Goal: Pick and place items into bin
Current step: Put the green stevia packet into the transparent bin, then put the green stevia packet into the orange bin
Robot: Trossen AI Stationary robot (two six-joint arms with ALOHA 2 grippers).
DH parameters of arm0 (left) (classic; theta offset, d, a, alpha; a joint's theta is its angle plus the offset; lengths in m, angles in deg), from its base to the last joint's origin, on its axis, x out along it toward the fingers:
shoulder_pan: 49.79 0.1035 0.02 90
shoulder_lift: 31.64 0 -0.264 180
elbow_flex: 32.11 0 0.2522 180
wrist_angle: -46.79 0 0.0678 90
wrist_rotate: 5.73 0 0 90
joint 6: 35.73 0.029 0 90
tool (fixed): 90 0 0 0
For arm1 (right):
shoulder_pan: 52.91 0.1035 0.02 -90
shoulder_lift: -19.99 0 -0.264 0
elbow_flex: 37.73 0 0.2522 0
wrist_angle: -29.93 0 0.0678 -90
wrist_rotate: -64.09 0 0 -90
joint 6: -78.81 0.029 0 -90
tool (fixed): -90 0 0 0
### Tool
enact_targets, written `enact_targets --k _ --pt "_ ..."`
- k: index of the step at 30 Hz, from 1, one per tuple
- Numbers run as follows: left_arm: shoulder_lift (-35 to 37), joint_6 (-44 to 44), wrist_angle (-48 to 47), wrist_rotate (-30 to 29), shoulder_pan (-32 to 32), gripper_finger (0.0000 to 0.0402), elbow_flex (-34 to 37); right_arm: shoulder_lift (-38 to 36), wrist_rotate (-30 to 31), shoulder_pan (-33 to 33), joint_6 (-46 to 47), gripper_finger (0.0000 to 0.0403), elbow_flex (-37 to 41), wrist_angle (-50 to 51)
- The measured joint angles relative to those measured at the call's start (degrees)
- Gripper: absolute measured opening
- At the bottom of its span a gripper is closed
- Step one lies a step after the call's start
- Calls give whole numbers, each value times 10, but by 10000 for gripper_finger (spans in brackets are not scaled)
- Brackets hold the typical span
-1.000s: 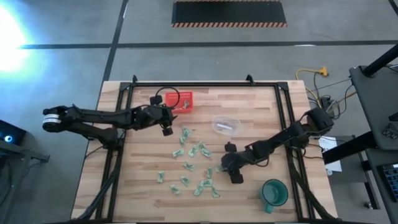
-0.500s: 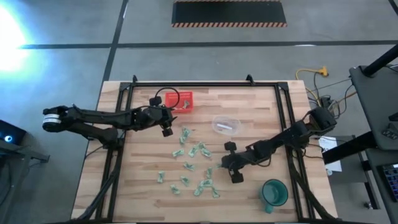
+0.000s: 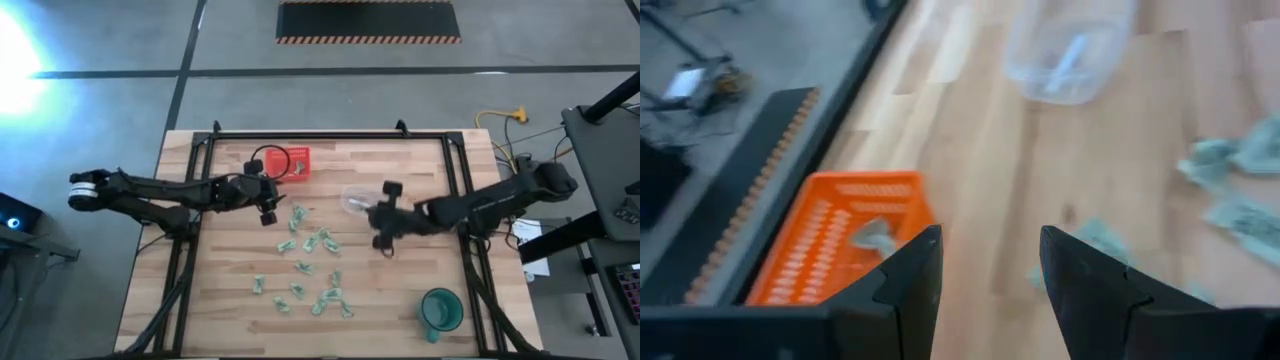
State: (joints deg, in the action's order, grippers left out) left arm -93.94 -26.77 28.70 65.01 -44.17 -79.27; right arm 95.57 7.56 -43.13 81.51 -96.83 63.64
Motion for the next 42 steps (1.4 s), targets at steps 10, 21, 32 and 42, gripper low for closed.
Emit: enact_targets --k 10,21,32,42 --pt "-1 -41 -6 46 -40 153 0 19 -127 -129 -4 9 22 -1" --pt "-3 -58 -6 47 -82 153 2 95 -119 -136 -15 10 23 -23" --pt "-4 -72 -6 46 -84 153 2 77 -98 -136 -15 114 24 -28" --pt "-102 -71 -22 63 -83 153 -16 -11 -101 -113 -30 143 24 -32"
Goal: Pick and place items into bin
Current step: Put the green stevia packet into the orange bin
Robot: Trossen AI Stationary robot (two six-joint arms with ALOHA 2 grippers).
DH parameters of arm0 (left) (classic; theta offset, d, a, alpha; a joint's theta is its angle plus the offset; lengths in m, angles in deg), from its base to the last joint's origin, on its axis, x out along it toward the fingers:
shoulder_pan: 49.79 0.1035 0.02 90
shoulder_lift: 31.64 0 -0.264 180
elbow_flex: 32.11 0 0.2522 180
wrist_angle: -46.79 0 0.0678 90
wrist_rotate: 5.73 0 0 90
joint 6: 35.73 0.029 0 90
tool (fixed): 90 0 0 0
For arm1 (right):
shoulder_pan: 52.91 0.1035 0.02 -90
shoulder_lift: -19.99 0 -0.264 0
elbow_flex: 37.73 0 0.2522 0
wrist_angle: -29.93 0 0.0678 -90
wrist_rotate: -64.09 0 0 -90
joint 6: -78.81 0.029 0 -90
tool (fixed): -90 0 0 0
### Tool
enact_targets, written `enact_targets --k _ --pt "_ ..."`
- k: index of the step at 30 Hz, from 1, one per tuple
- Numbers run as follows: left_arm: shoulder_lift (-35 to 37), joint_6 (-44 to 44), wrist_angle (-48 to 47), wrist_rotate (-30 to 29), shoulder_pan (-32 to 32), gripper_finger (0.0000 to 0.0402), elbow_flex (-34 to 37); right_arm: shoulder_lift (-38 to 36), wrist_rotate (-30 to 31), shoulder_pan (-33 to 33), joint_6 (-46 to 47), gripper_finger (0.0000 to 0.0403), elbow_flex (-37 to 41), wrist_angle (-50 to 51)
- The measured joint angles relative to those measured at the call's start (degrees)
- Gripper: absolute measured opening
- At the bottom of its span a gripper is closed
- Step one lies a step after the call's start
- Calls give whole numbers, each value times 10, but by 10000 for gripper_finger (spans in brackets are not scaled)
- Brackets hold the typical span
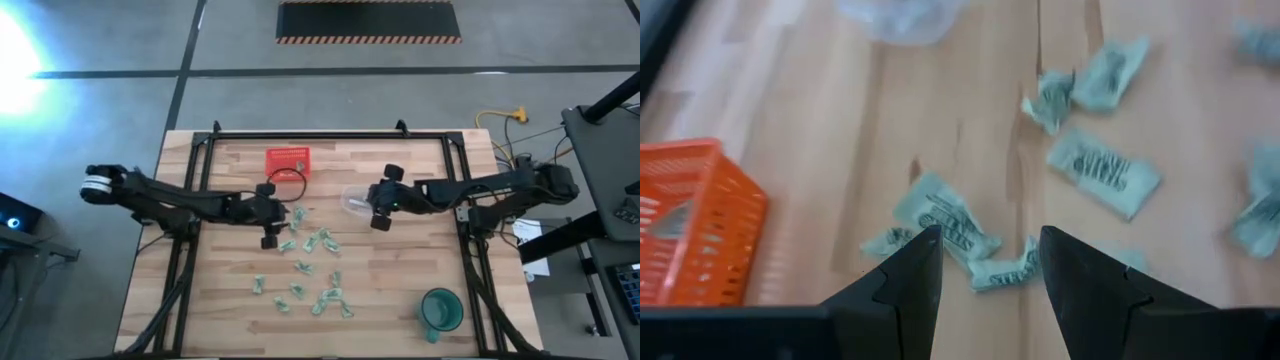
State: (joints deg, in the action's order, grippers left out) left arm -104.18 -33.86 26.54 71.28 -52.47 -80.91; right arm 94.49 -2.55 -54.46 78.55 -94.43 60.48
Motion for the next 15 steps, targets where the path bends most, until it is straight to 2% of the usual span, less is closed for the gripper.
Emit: enact_targets --k 4,10,15 --pt "-56 46 -1 1 0 153 -20 -19 -27 15 -8 142 2 0" --pt "-110 116 -2 18 0 153 -55 -21 -29 36 -8 131 16 2" --pt "-149 146 -48 33 0 153 -76 -21 -29 46 7 120 36 2"
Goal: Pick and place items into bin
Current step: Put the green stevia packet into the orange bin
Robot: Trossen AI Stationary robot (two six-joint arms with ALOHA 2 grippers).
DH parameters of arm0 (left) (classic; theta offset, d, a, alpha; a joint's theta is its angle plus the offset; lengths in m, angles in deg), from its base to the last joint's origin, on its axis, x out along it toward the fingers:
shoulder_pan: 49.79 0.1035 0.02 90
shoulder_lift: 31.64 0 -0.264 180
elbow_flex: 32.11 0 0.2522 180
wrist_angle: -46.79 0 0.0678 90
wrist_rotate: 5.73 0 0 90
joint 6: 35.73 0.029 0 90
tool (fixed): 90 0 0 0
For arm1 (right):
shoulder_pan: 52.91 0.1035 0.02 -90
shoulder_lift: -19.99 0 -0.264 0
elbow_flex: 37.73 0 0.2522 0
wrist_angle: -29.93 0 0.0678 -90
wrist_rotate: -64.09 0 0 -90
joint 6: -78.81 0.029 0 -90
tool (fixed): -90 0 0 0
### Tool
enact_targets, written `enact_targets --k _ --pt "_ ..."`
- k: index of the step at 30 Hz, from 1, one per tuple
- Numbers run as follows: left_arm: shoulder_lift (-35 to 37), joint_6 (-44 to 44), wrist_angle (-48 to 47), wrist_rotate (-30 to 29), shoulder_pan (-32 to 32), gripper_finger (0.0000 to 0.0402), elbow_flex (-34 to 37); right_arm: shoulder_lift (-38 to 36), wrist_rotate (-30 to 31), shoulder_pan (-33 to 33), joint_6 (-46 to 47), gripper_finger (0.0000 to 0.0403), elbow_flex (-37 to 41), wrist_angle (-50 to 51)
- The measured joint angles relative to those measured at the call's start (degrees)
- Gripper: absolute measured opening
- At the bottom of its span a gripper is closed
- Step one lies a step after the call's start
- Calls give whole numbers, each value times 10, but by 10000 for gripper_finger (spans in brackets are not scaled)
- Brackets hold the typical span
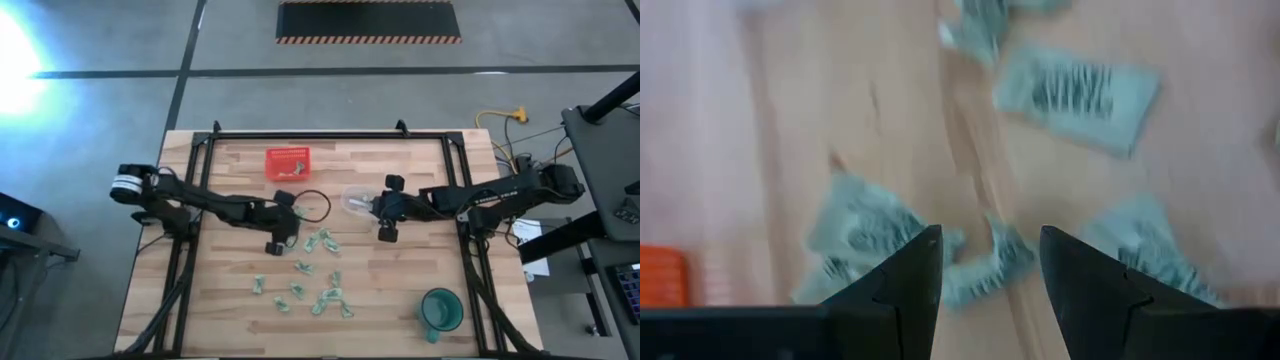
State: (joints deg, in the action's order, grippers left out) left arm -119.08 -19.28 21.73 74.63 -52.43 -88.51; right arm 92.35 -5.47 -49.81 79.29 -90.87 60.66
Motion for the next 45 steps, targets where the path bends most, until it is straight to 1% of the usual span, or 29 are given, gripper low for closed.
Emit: enact_targets --k 2,5,15,20,27,33,38,42,43,45 --pt "-12 0 -16 0 0 150 -8 0 0 1 -2 116 3 0" --pt "-21 0 -22 2 0 136 -12 0 0 0 -3 111 4 -2" --pt "-22 -5 -22 4 0 46 -10 -2 1 0 -9 95 4 -13" --pt "-22 -12 -21 4 0 17 -5 -2 0 0 -7 87 4 -14" --pt "-22 -25 -20 1 3 11 -1 -2 0 0 -5 77 4 -15" --pt "-19 -25 -22 -28 4 1 -7 -2 0 0 -5 71 4 -15" --pt "0 -25 -23 -28 4 0 -23 -2 1 0 -5 71 4 -14" --pt "32 -12 -22 -29 4 0 -32 -2 1 0 -5 75 4 -14" --pt "41 -8 -24 -35 4 0 -32 -2 1 0 -5 75 4 -13" --pt "62 3 -27 -80 5 0 -34 -2 1 0 -5 73 4 -15"
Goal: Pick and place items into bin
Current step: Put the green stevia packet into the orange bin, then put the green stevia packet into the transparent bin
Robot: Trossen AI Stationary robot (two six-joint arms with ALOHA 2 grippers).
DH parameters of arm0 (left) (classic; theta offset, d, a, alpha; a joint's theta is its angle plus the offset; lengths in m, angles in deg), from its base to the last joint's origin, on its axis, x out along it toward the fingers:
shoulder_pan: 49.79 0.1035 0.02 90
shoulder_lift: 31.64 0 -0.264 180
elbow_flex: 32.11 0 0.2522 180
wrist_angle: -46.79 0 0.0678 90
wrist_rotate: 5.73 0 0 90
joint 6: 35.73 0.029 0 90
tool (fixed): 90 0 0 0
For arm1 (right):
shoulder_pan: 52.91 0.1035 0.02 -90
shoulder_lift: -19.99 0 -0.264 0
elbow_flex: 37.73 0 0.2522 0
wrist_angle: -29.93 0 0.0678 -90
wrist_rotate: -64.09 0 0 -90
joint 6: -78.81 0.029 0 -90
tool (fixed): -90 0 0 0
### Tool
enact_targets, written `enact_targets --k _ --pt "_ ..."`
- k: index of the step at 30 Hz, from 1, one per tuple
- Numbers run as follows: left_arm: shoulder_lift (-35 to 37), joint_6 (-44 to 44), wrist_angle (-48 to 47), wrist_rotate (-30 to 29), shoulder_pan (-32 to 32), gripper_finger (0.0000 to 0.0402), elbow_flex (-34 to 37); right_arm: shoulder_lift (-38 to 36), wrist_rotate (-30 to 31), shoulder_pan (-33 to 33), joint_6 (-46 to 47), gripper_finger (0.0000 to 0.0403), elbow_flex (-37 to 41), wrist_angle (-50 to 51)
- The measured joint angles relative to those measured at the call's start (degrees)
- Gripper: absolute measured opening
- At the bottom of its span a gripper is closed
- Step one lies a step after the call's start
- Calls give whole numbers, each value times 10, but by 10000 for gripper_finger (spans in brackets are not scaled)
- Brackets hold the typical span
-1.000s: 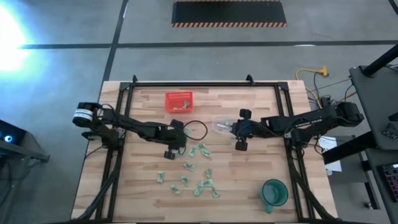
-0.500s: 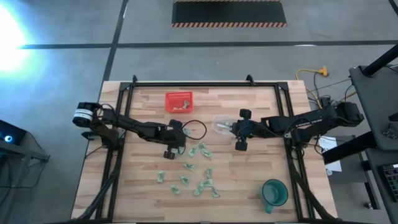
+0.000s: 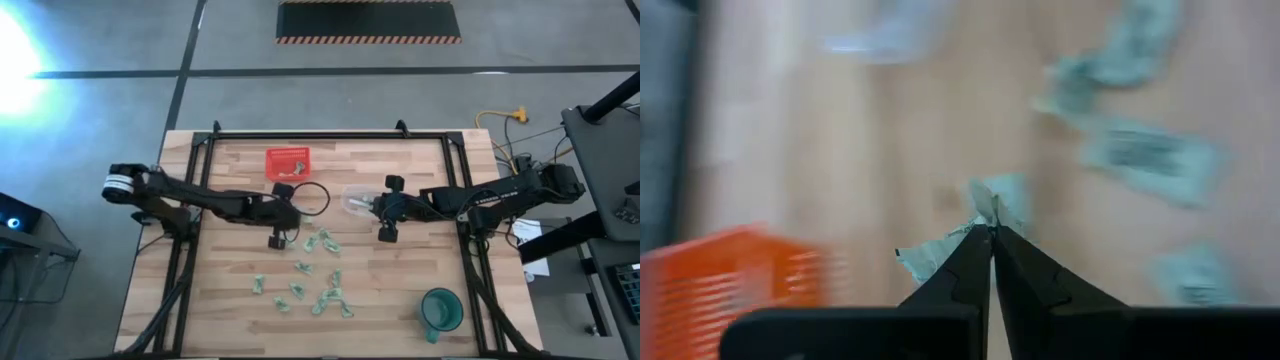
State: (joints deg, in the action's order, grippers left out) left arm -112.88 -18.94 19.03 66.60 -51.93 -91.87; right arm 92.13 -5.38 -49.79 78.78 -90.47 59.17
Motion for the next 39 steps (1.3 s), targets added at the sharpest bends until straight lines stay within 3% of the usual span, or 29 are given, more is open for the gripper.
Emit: enact_targets --k 5,17,20,24,32,35,39 --pt "39 31 -4 -113 32 0 4 0 0 0 0 67 0 -8" --pt "23 32 19 -123 218 0 3 0 -1 0 2 73 0 -28" --pt "13 32 20 -99 241 0 2 0 -1 0 2 75 0 -29" --pt "6 36 28 -72 251 16 2 0 -1 0 2 72 0 -29" --pt "4 34 30 -79 251 95 2 0 -2 0 7 63 0 -36" --pt "8 31 12 -59 245 113 0 0 -39 0 8 66 0 -51" --pt "25 21 9 -15 219 120 0 2 -132 0 -12 72 1 -89"
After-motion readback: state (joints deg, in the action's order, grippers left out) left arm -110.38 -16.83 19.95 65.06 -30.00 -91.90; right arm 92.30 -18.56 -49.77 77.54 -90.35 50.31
